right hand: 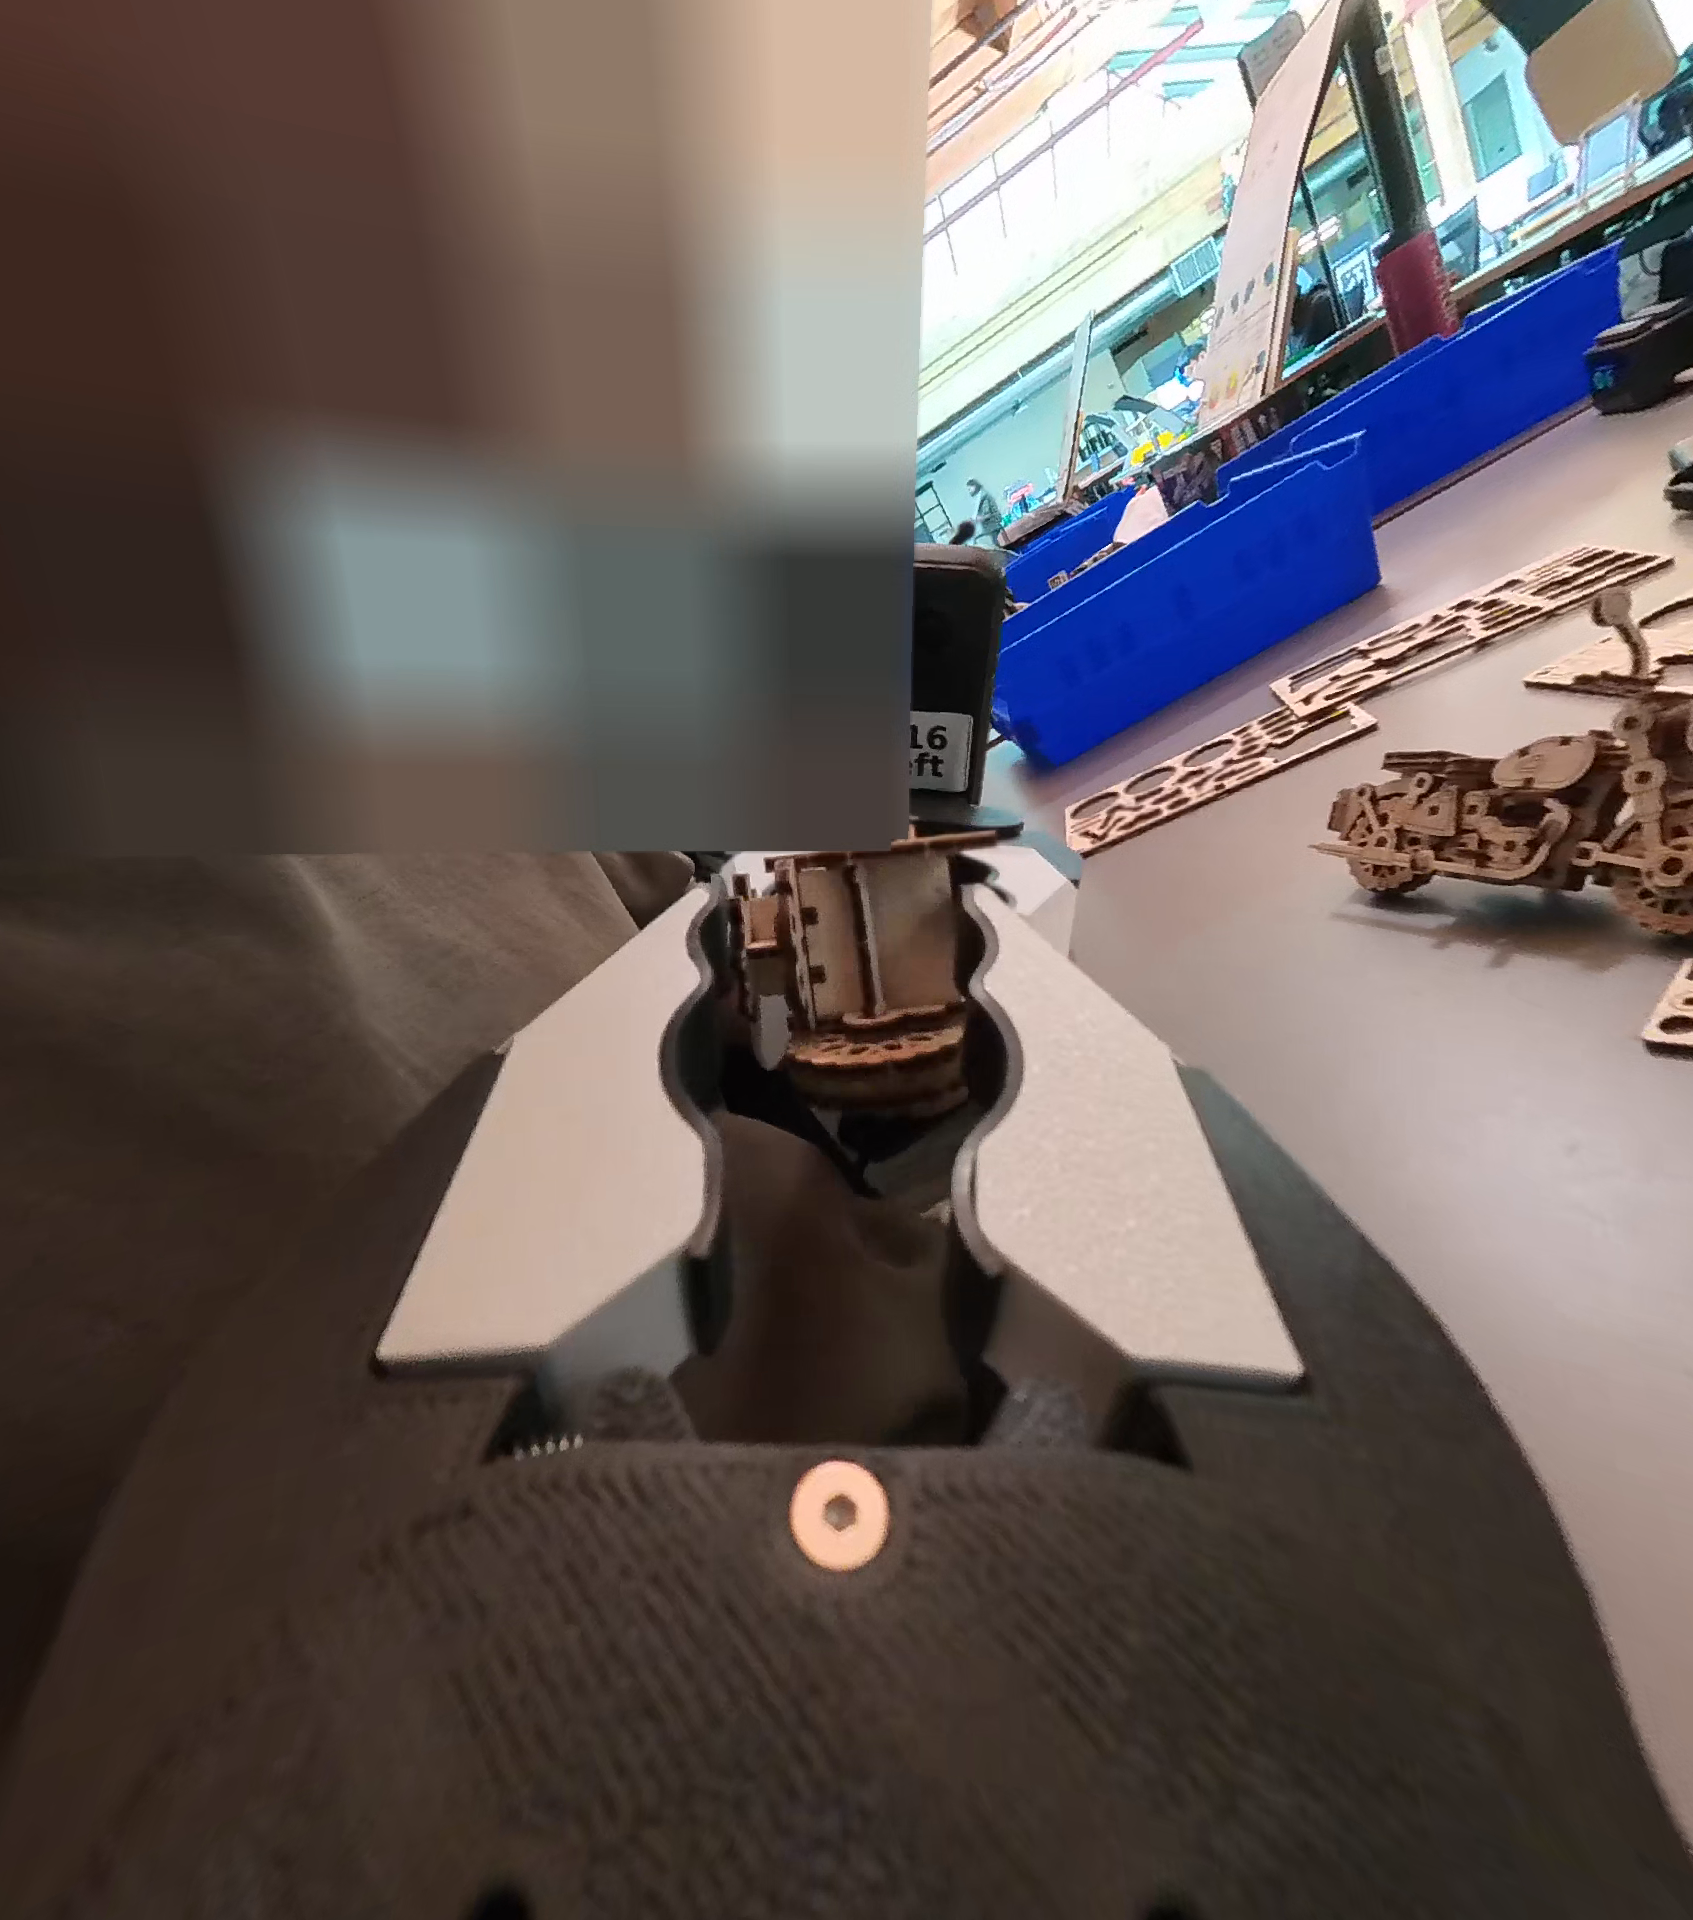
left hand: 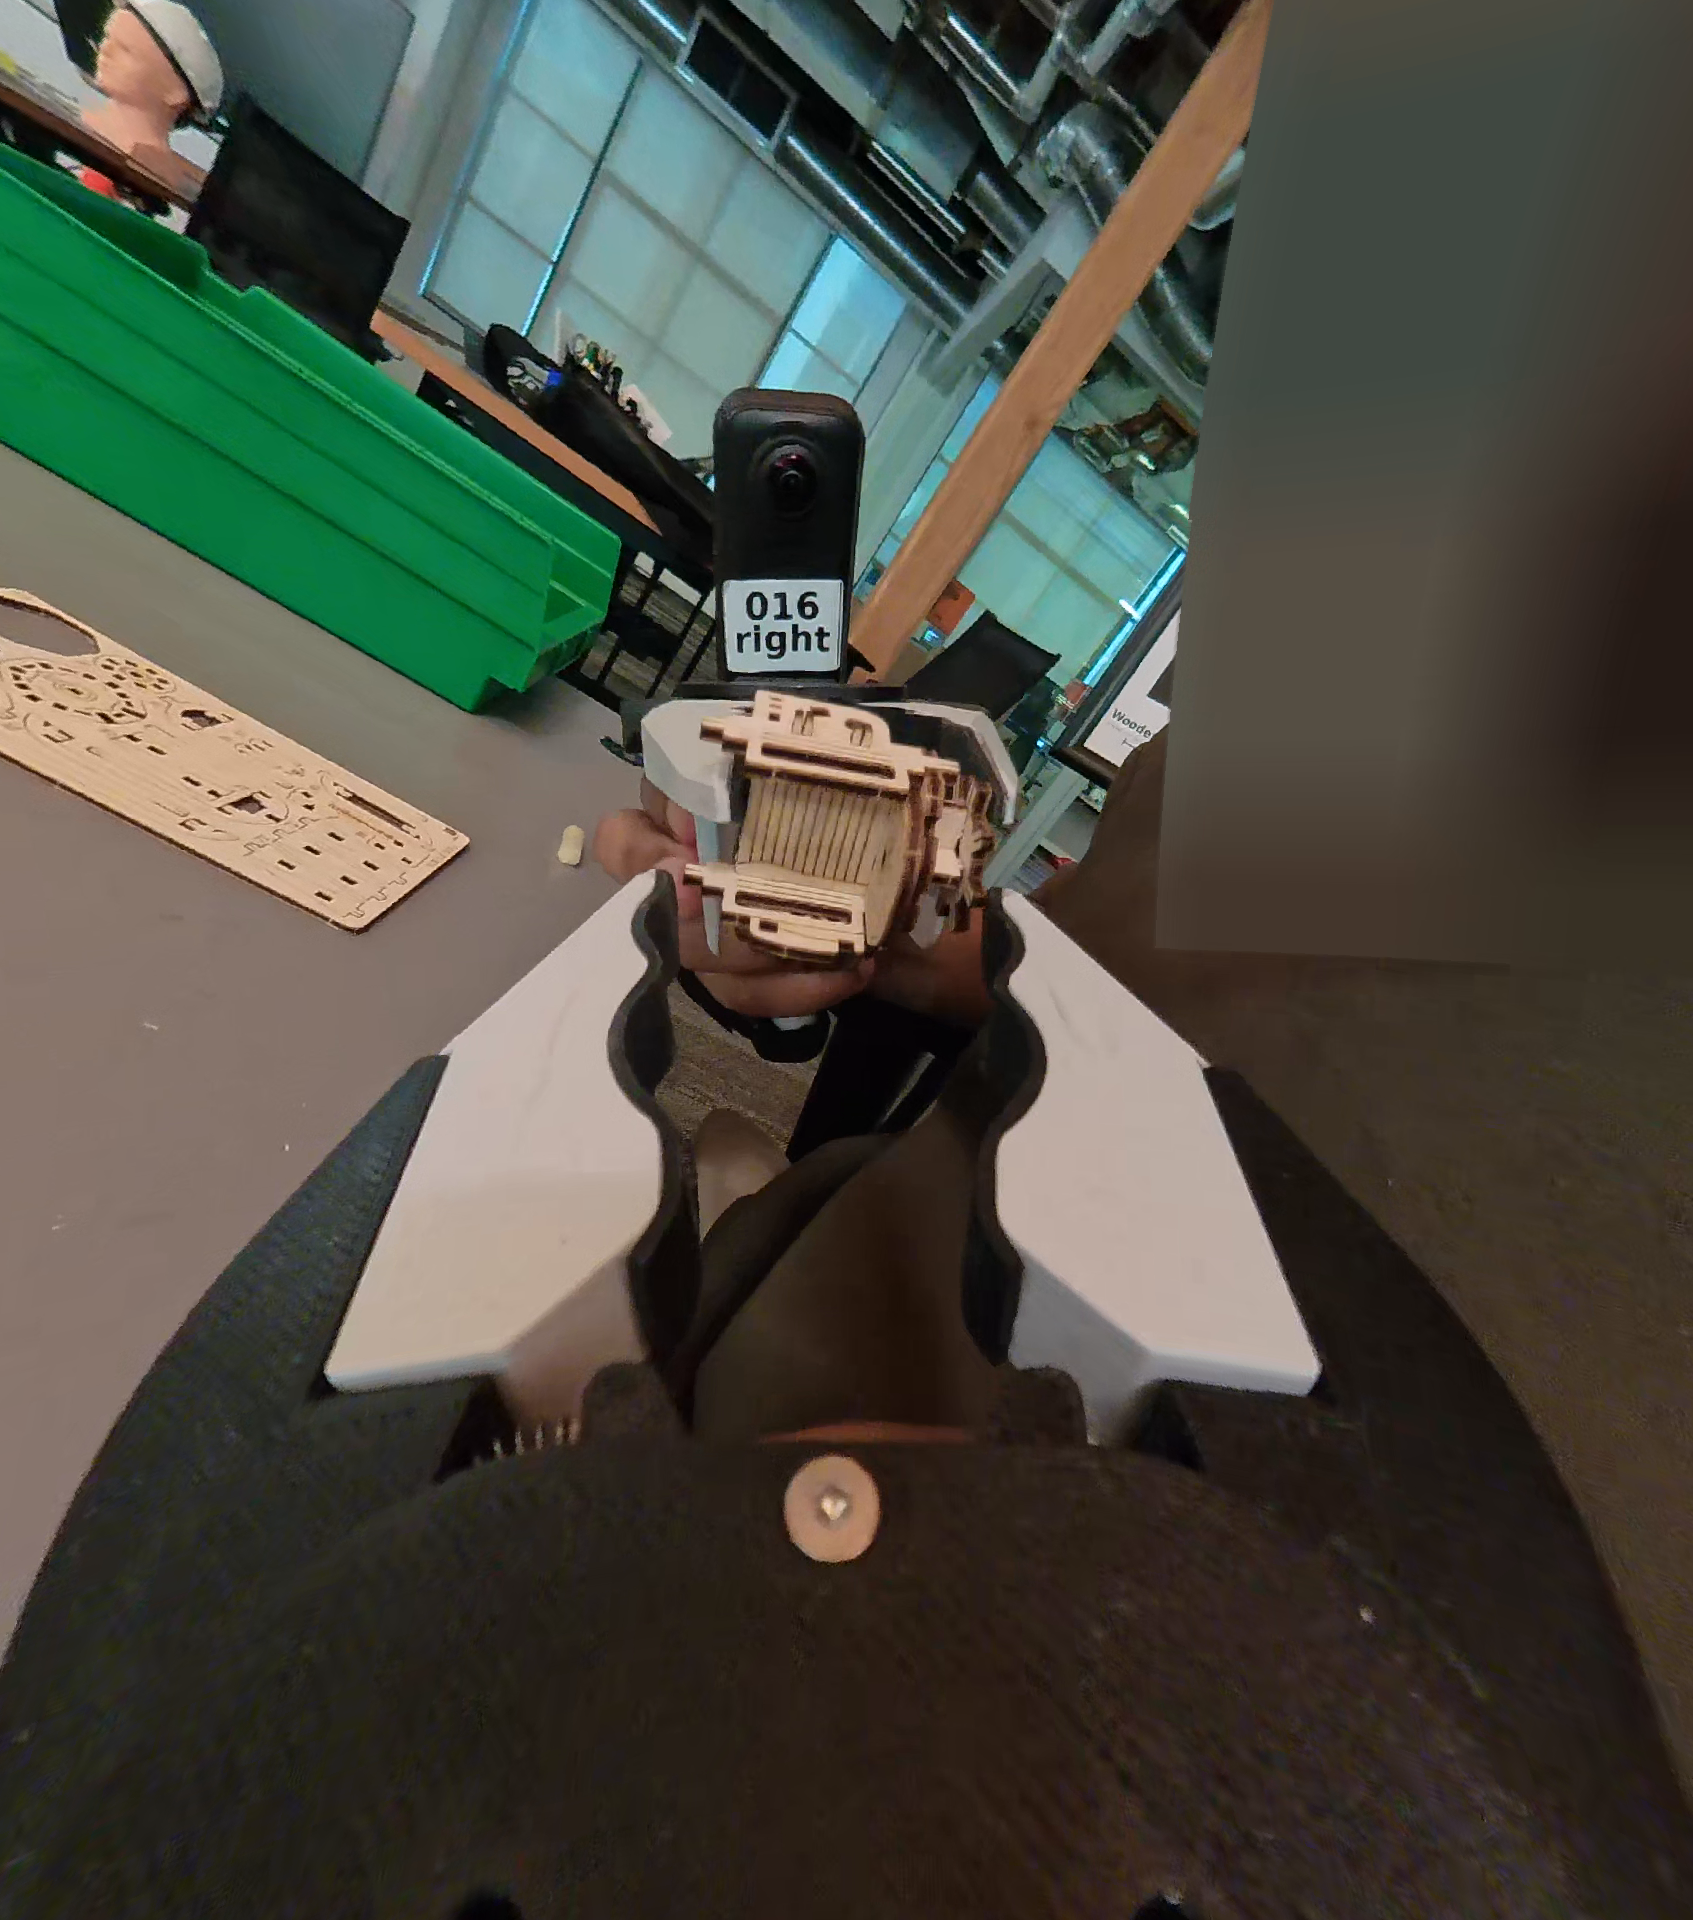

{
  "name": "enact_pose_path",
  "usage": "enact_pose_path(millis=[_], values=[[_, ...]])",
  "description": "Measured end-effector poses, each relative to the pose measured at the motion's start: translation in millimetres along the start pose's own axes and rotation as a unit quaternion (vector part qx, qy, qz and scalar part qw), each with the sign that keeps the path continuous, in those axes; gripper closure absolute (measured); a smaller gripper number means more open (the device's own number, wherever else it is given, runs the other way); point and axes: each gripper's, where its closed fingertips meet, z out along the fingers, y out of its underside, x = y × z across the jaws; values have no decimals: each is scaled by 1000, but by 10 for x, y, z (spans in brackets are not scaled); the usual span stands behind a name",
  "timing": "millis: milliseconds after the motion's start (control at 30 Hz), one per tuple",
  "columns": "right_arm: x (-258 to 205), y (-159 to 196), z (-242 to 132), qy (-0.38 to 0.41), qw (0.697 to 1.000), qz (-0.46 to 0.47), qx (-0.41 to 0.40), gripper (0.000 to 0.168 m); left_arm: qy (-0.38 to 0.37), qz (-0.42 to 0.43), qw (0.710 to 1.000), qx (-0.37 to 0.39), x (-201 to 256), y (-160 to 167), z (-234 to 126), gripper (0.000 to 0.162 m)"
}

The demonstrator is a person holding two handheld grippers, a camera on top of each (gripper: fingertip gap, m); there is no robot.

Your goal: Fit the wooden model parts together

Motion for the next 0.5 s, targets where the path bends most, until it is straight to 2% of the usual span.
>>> enact_pose_path(millis=[500], values=[[11,24,18,-15,999,40,-4,126,0,-3,1000,-5,-2,14,11,107]])
